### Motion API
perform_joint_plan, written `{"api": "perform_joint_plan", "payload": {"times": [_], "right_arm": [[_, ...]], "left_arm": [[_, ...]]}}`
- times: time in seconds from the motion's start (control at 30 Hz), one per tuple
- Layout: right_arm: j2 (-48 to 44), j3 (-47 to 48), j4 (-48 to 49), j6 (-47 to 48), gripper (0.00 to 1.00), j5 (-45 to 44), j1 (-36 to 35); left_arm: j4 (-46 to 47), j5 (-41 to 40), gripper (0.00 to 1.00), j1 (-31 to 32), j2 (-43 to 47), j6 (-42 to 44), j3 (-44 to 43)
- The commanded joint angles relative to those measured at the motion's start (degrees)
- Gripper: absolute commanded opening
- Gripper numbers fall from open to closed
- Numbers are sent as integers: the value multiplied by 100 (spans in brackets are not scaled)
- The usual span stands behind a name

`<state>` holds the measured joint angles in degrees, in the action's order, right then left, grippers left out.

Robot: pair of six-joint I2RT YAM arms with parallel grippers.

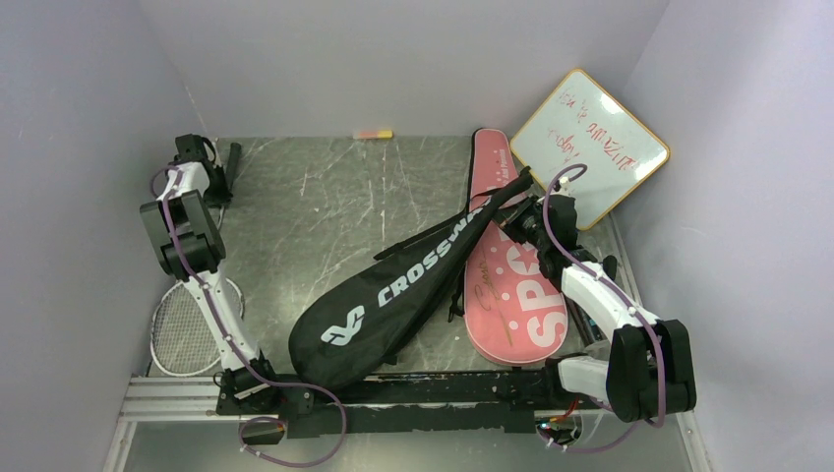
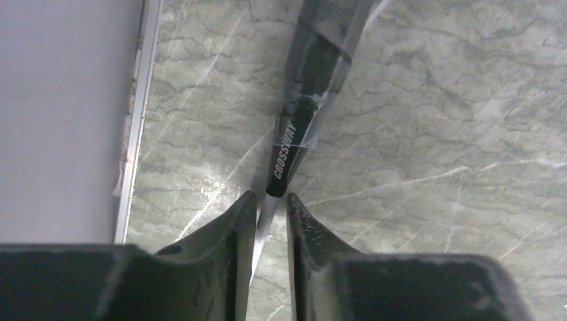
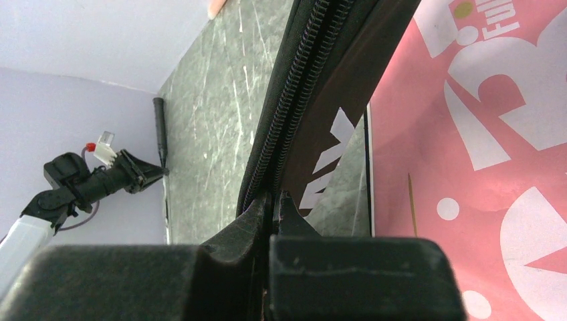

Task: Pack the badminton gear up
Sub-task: Pick up the racket from the center of the board.

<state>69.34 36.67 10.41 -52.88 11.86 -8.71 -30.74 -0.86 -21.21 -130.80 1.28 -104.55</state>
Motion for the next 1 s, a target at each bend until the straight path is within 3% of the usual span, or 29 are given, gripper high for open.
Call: {"api": "perform_joint_plan", "payload": {"times": [0.0,0.07,0.13,0.23,0.43,0.63,0.83,0.97], "right_arm": [[-67,86,337,0,2,4,9],[-41,102,334,-3,2,18,17],[-27,104,336,-2,2,18,18],[-18,102,347,2,2,10,16],[8,79,389,-36,2,56,16],[67,80,407,-35,2,89,18],[388,215,80,-162,5,-228,17],[825,436,-539,-506,13,-756,32]], "left_arm": [[-322,211,21,-116,-137,25,-205],[-308,261,9,-162,-138,0,-181],[-308,354,5,-173,-146,-1,-206],[-330,581,5,-72,-55,-50,-341],[-317,99,5,652,333,-247,-550],[17,156,5,1131,1147,-609,-532],[975,108,5,2301,2452,-739,-36],[1626,698,5,2944,3086,-1044,423]]}}
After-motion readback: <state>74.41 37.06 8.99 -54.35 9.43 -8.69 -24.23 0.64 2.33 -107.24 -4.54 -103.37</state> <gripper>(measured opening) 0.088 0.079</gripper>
